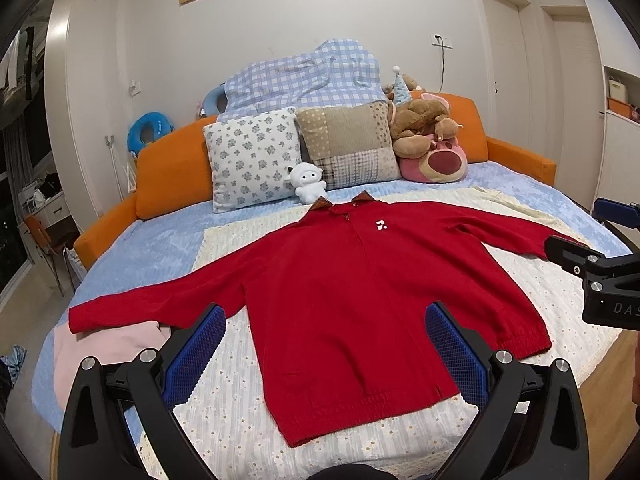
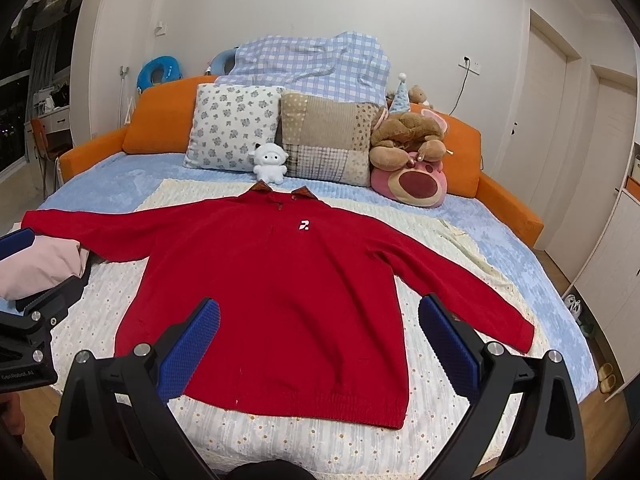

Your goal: Fold large clothes

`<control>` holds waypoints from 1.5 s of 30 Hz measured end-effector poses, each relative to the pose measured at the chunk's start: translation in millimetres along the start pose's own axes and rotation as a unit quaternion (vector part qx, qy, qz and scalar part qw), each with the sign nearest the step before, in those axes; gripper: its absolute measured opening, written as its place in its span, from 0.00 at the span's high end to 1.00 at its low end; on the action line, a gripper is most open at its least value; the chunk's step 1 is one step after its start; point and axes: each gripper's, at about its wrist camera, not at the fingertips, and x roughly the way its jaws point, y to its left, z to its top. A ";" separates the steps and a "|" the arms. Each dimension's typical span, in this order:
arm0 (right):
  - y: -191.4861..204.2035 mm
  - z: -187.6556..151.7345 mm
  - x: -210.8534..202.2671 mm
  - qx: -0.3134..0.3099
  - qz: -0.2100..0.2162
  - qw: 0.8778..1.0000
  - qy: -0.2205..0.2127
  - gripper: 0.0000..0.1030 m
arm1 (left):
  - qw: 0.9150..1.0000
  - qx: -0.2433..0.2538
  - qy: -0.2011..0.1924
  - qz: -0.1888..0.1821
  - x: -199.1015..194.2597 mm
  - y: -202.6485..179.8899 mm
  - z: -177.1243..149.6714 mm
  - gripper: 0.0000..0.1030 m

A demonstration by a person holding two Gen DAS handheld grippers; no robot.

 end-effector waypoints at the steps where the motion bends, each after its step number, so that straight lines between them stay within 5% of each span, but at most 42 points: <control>1: 0.3 -0.3 -0.2 -0.001 0.000 1.000 0.001 0.04 | 1.000 -0.002 0.002 -0.003 0.8 1.0 0.0 0.02; 45: 3.1 -0.6 2.2 -0.006 0.002 1.000 0.006 0.04 | 1.000 0.007 0.013 0.005 3.1 0.6 -4.8 0.02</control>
